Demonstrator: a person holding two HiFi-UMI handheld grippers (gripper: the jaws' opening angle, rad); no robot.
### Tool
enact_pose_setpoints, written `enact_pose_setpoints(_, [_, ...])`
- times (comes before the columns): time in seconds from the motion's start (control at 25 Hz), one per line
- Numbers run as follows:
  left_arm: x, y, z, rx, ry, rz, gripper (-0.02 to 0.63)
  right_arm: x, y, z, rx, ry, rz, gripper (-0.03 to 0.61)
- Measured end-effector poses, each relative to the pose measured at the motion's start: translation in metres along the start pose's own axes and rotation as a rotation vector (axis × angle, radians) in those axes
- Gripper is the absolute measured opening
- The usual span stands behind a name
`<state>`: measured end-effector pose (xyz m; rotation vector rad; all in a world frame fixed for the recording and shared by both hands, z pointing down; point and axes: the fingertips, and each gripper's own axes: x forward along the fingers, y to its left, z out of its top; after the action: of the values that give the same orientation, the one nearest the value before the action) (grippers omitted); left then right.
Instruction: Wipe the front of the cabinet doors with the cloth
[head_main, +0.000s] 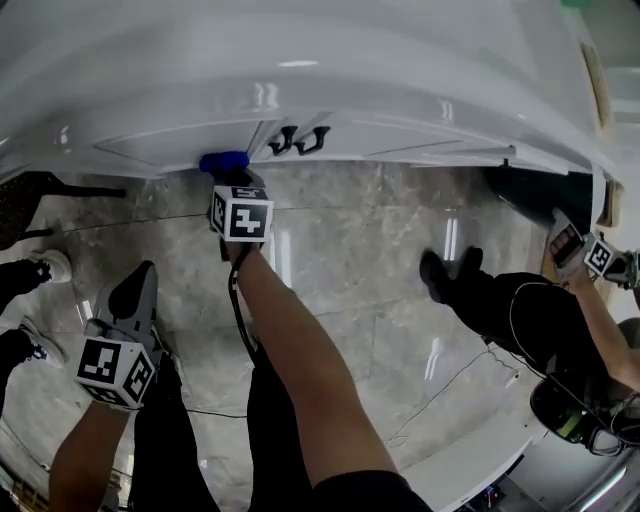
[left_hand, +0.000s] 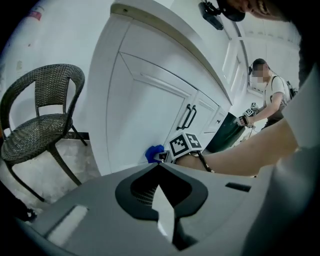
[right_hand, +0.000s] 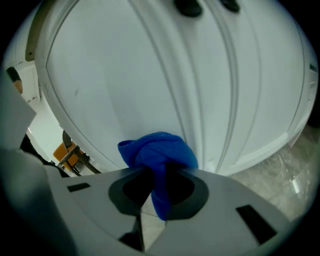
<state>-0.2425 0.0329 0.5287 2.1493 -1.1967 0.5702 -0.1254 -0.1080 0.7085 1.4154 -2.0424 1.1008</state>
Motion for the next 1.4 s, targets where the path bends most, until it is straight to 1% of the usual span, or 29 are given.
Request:
enact_pose_setpoints(0.16, [0.008, -0.008, -0.003, 0.017, 0.018, 0.007, -0.002, -0.010, -0.017, -0.003, 0.008, 0.003, -0.004, 0.052])
enact_pose_setpoints(0.28, [0.015, -0.013, -0.002, -0.005, 0.008, 0.019, -0.002, -0.013, -0.033, -0.001, -0.043, 0.018, -0.008, 0.051])
enact_pose_setpoints(0.36, [0.021, -0.018, -0.002, -0.019, 0.002, 0.003, -0.002, -0.021, -0.051, 0.004, -0.070, 0.018, -0.060, 0.052])
enact_pose_setpoints(0.44, [0.023, -0.020, -0.002, -0.024, 0.002, -0.013, 0.000, -0.025, -0.059, -0.006, -0.054, 0.029, -0.107, 0.051])
enact_pose_setpoints(0.52, [0.020, -0.014, -0.004, -0.020, 0.008, -0.013, -0.001, -0.013, -0.039, -0.021, -0.051, 0.053, -0.084, 0.051])
enact_pose_setpoints(0.68, [0.007, 0.006, -0.009, -0.012, 0.009, 0.000, -0.002, 0.016, 0.027, -0.036, -0.116, 0.078, 0.016, 0.051])
enact_pose_setpoints(0.84, [-0.011, 0.036, -0.018, -0.024, 0.007, 0.020, 0.000, 0.048, 0.097, -0.049, -0.136, 0.097, 0.099, 0.052])
enact_pose_setpoints(0.96, [-0.024, 0.053, -0.027, -0.032, -0.002, 0.022, 0.000, 0.069, 0.131, -0.062, -0.187, 0.123, 0.136, 0.051])
enact_pose_setpoints(1.08, [-0.044, 0.070, -0.038, -0.038, 0.000, 0.024, -0.002, 0.093, 0.148, -0.073, -0.197, 0.140, 0.126, 0.051])
enact_pose_setpoints(1.16, [-0.062, 0.086, -0.046, -0.027, 0.022, 0.033, -0.002, 0.109, 0.159, -0.081, -0.196, 0.145, 0.101, 0.051])
enact_pose_setpoints(1.24, [-0.071, 0.102, -0.052, -0.017, 0.038, 0.056, -0.002, 0.123, 0.166, -0.083, -0.192, 0.134, 0.094, 0.052])
enact_pose_setpoints(1.32, [-0.072, 0.108, -0.058, -0.029, 0.040, 0.077, -0.002, 0.122, 0.156, -0.080, -0.192, 0.132, 0.083, 0.051])
enact_pose_setpoints(1.4, [-0.071, 0.109, -0.060, -0.047, 0.038, 0.085, -0.001, 0.112, 0.135, -0.077, -0.205, 0.142, 0.053, 0.051])
